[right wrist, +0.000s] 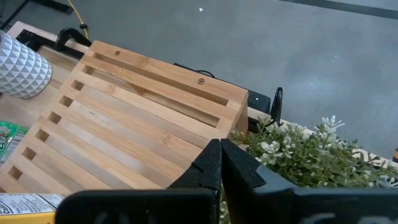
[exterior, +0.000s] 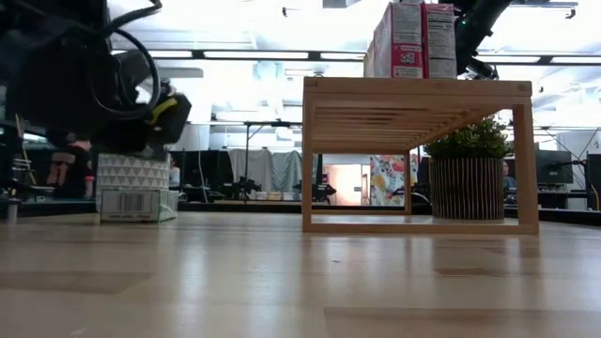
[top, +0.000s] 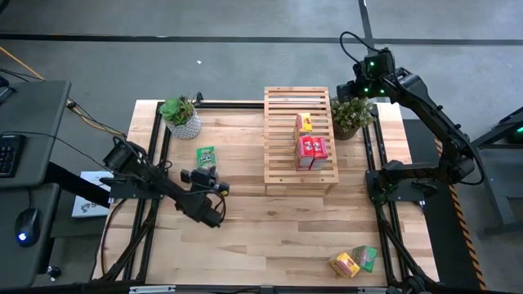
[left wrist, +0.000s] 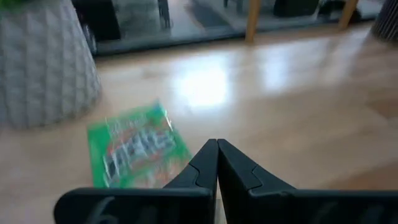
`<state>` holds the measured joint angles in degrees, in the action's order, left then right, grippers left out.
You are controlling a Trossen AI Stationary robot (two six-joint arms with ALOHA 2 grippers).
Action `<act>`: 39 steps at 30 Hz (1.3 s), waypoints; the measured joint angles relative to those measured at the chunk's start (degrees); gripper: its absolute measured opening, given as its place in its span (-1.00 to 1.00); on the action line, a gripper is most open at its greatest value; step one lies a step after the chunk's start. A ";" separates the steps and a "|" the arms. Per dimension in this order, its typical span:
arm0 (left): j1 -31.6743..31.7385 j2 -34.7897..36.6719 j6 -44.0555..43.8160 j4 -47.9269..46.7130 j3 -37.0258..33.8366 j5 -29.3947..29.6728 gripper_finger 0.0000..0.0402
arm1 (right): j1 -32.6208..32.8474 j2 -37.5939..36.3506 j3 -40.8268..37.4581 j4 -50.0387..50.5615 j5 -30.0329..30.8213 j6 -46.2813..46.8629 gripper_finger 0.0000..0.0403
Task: Stack cereal on shelf
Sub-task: Put the top green cereal box on the shelf
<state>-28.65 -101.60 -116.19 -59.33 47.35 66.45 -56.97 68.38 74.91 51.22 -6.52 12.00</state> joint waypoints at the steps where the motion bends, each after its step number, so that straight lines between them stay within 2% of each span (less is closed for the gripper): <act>1: -0.58 -0.05 -0.03 0.01 0.01 -1.42 -1.00 | 0.00 0.00 0.00 0.00 -0.02 0.09 -1.00; 7: -3.90 -0.20 -0.40 -3.96 -0.04 -7.48 -1.00 | 0.00 0.01 0.00 0.07 -0.03 0.62 -1.00; 14: -3.87 -0.45 -2.11 -6.20 -0.06 -7.05 -1.00 | 0.00 0.02 0.00 0.07 -0.09 1.70 -1.00; 20: -1.82 -0.88 -2.13 3.65 -3.92 -7.96 -1.00 | 0.00 0.02 0.00 0.09 -0.09 2.53 -1.00; 31: -2.12 -1.97 -2.29 6.38 -4.10 -9.67 -1.00 | 0.00 0.02 0.00 0.28 0.25 2.57 -1.00; 36: -2.12 -2.41 -2.69 13.42 -3.98 -8.82 -1.00 | -0.01 0.02 0.00 0.27 0.62 2.55 -1.00; 39: -2.12 -3.12 -2.20 13.85 -3.41 -8.51 -1.00 | -0.01 0.02 0.00 0.26 0.73 2.55 -1.00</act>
<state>-30.76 -104.72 -118.39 -45.48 43.94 57.94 -56.98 68.40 74.91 51.48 -5.80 14.55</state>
